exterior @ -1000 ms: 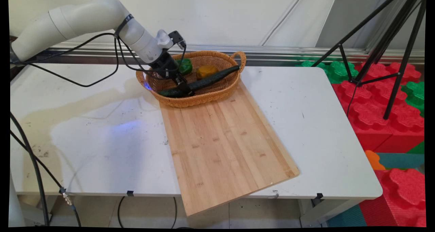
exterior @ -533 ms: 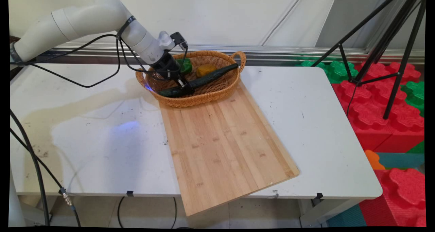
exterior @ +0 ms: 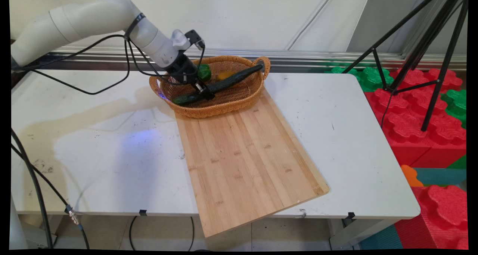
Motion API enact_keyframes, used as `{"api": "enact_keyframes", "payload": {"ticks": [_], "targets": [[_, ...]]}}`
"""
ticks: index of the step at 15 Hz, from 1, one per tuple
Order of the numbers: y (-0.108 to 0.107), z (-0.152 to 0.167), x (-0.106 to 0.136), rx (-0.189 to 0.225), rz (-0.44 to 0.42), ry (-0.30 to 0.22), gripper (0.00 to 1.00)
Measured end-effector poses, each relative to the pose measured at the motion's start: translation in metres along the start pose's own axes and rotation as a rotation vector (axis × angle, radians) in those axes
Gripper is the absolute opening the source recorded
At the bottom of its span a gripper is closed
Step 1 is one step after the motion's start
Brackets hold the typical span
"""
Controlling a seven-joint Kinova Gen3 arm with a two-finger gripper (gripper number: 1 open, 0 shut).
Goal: Place the picked object on the cutting board
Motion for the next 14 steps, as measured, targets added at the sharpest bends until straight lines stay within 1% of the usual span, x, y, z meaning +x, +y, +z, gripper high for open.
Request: {"api": "enact_keyframes", "payload": {"ticks": [2, 8, 11, 14], "targets": [[0.002, -0.008, 0.001, 0.003, 0.0, 0.016, 0.0], [0.012, -0.045, 0.002, 0.015, 0.02, 0.085, 0.0], [0.019, -0.072, 0.003, 0.024, 0.046, 0.126, 0.0], [0.026, -0.095, 0.001, 0.024, 0.076, 0.149, 0.0]]}}
